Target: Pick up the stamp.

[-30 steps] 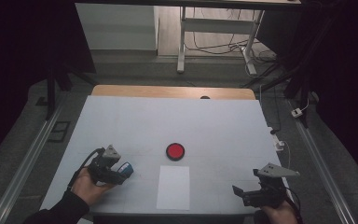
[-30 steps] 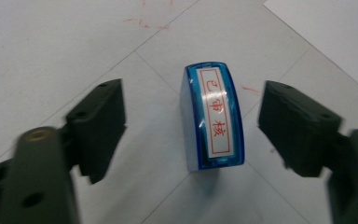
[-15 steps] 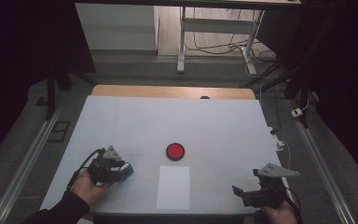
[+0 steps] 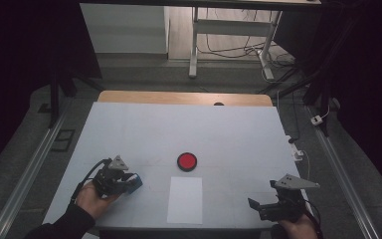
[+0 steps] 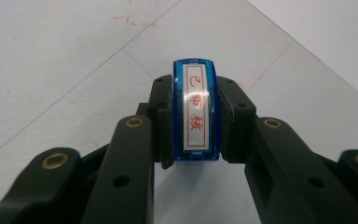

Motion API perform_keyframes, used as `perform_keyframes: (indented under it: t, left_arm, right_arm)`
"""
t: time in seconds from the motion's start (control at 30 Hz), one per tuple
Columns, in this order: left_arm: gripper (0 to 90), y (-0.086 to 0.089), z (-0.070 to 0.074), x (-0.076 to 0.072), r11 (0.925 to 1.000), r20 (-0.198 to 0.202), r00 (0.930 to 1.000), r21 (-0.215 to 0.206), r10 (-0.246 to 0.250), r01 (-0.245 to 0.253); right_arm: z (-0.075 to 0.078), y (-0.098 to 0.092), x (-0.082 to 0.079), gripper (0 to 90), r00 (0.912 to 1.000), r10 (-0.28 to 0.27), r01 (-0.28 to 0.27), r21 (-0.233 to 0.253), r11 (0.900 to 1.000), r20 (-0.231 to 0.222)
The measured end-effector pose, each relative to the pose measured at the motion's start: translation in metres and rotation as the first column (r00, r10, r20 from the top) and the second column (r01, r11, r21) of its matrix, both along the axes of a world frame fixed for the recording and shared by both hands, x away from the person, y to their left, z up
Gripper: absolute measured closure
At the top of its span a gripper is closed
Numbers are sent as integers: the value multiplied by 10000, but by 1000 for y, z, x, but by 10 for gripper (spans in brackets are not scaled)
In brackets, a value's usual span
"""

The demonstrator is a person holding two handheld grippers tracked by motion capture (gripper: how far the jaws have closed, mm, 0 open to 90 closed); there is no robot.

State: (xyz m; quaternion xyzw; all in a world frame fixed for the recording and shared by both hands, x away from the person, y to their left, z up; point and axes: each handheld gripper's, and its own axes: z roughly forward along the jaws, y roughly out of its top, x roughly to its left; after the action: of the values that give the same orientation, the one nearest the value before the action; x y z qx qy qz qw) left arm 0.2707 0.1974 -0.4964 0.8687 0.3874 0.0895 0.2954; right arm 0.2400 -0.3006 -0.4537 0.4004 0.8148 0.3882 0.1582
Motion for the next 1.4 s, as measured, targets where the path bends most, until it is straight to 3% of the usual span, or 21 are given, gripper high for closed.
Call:
perform_keyframes:
  t: [0.33, 0.5, 0.77, 1.1, 1.3, 1.4]
  left_arm:
    - [703, 2, 11, -3, 9980, 226, 9997, -633, 96, -82]
    - [703, 3, 20, -5, 9919, 310, 9994, -1270, 131, -90]
    - [702, -1, 25, -7, 9919, 723, 9972, -1244, -176, 266]
    - [703, -8, 37, -6, 9855, 674, 9967, -1600, -458, 561]
    - [703, -17, 45, -7, 9879, 836, 9918, -1126, -972, 1063]
    - [703, -21, 48, -5, 9864, 718, 9913, -1147, -1099, 1177]
  right_arm:
    - [0, 0, 0, 0, 10000, -15, 15, 16, 10000, 22]
    - [0, 0, 0, 0, 10000, -1, 1, -8, 10000, 34]
    - [0, 0, 0, 0, 10000, -24, 24, -16, 10000, 3]
    - [0, 0, 1, 0, 10000, -22, 22, 10, 10000, -10]
    - [0, 0, 1, 0, 10000, 3, -3, 10, 10000, -28]
    - [0, 0, 1, 0, 10000, 12, -12, 4, 10000, -24]
